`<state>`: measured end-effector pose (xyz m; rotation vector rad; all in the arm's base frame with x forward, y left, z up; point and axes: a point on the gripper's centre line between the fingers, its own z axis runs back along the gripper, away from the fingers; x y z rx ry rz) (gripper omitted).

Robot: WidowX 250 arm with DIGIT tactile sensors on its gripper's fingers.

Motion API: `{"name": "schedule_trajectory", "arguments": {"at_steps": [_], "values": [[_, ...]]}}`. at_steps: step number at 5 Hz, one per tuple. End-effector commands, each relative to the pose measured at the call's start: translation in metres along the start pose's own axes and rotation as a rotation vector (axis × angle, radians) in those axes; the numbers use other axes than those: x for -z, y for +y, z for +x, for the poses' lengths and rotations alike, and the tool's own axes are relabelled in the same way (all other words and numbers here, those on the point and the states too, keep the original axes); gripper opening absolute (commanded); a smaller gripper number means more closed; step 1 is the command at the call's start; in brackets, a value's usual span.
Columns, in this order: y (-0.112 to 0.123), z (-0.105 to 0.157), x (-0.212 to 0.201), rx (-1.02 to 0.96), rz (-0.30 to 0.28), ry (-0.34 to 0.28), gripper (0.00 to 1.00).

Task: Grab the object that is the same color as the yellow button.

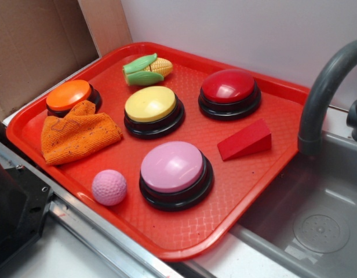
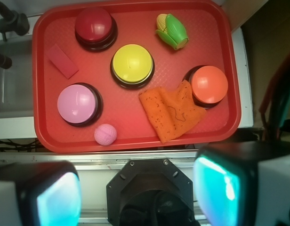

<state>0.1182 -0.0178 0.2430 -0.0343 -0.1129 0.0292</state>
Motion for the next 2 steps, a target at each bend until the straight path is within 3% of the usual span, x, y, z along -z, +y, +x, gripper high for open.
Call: {"name": "schedule_trajectory", "arguments": {"at_steps": [1,2], "values": [[0.000,0.000,0.000,0.000,0.000,0.000,1.00],[0.004,0.012,-0.002,-0.013,-0.009,-0.005,1.00]]}}
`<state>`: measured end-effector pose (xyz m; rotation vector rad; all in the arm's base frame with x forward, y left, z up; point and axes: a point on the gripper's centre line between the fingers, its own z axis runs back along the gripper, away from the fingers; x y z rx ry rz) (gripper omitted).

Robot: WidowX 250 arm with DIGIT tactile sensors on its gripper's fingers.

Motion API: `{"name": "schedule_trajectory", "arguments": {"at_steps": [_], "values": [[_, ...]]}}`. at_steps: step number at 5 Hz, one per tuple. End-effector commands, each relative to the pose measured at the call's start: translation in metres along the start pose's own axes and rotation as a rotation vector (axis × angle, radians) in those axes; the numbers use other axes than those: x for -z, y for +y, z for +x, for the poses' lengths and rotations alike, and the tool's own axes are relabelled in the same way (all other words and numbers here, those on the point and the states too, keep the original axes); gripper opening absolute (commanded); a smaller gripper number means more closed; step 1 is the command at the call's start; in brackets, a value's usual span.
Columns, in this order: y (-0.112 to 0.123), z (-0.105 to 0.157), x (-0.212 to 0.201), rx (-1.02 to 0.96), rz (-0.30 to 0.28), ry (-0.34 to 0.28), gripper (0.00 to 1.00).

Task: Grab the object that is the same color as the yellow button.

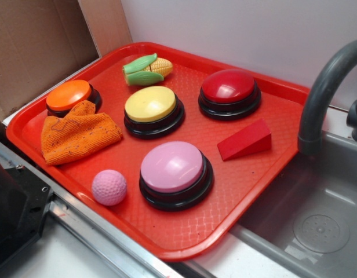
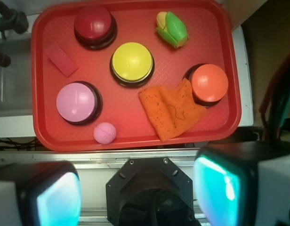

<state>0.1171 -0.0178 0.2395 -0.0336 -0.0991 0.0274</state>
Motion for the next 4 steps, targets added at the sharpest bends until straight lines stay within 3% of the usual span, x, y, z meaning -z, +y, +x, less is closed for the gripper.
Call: {"name": "schedule_trajectory", "arguments": {"at_steps": [1,2,4], "values": [[0.002,0.027,-0.003,-0.040,0.002,-0.012,1.00],[0.007,0.056,-0.001,-0.080,0.007,-0.017,1.00],[0.039,0.128,0.011,-0.109,0.073,-0.016,1.00]]}}
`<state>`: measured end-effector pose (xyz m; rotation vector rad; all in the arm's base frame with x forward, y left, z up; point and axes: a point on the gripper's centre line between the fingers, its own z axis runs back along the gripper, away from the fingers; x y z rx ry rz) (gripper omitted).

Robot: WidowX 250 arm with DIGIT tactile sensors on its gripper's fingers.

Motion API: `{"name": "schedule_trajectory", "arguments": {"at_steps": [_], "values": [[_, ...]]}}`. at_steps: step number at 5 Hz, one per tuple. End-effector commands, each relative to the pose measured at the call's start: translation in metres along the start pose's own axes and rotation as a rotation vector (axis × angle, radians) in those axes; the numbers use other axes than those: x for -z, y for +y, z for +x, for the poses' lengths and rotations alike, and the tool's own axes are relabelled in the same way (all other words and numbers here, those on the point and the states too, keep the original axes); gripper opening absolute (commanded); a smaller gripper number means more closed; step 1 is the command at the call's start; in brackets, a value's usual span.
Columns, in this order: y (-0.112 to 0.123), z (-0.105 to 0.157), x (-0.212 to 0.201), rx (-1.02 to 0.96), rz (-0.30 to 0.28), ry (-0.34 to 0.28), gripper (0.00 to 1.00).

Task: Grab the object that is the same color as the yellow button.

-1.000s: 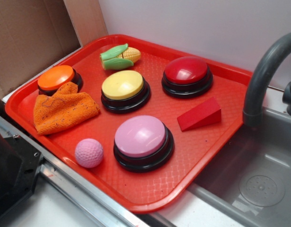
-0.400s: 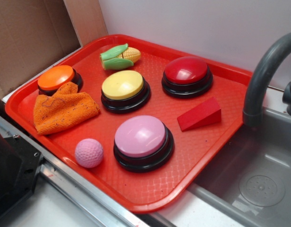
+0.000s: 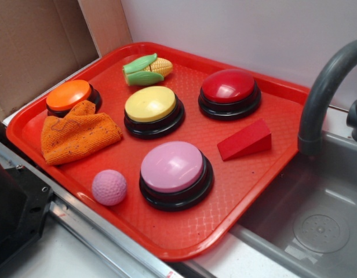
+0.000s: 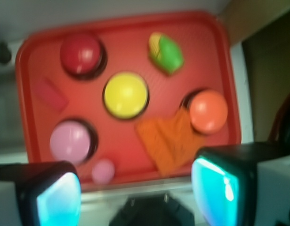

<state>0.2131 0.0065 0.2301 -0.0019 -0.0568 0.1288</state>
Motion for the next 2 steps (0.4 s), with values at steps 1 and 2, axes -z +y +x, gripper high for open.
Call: {"name": "schedule_trajectory", "arguments": {"at_steps": [1,2], "values": [[0.025,0.070,0.009,0.052,0.084,-0.014,1.00],[0.034,0.099,0.026,0.190,0.091,0.011,1.00]]}}
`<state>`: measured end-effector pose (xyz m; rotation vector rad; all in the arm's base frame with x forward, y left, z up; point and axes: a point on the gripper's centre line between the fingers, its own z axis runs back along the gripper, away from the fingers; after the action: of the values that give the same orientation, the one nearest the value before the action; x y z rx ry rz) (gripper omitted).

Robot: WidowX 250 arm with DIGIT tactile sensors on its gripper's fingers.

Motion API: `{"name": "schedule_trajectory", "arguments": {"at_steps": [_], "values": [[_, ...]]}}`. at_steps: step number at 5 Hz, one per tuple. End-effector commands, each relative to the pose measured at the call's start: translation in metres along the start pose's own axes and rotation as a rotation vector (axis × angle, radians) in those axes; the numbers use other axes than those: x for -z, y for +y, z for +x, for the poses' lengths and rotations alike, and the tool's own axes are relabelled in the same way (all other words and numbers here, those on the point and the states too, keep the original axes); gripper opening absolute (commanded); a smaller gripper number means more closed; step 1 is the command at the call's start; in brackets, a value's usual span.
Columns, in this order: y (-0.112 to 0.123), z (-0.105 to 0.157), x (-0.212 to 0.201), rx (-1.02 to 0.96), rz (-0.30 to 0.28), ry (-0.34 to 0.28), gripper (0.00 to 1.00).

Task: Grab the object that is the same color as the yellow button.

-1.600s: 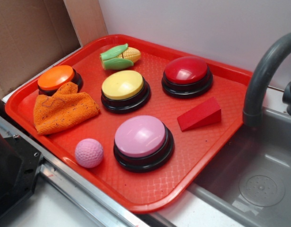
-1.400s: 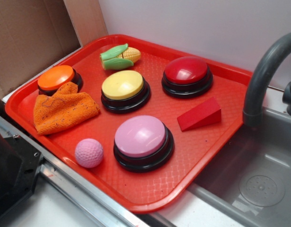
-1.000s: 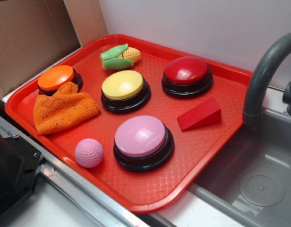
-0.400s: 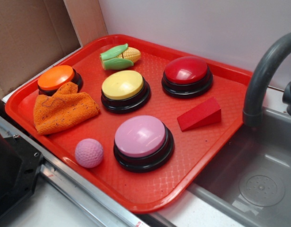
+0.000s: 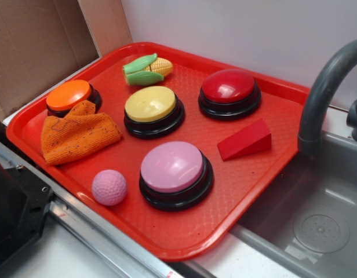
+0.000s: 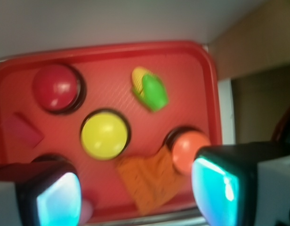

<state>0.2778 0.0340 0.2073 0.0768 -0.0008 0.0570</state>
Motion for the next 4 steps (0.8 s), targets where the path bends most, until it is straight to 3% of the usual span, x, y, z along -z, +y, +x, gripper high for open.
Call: {"name": "schedule_trajectory", "arguments": {"at_steps": [1,2,4], "values": [[0.029,0.056,0.025,0.221,0.022,-0.021,1.00],[0.039,0.059,0.051,0.268,0.000,-0.015,1.00],[0.058,0.047,0.109,0.230,-0.047,0.066,1.00]]}}
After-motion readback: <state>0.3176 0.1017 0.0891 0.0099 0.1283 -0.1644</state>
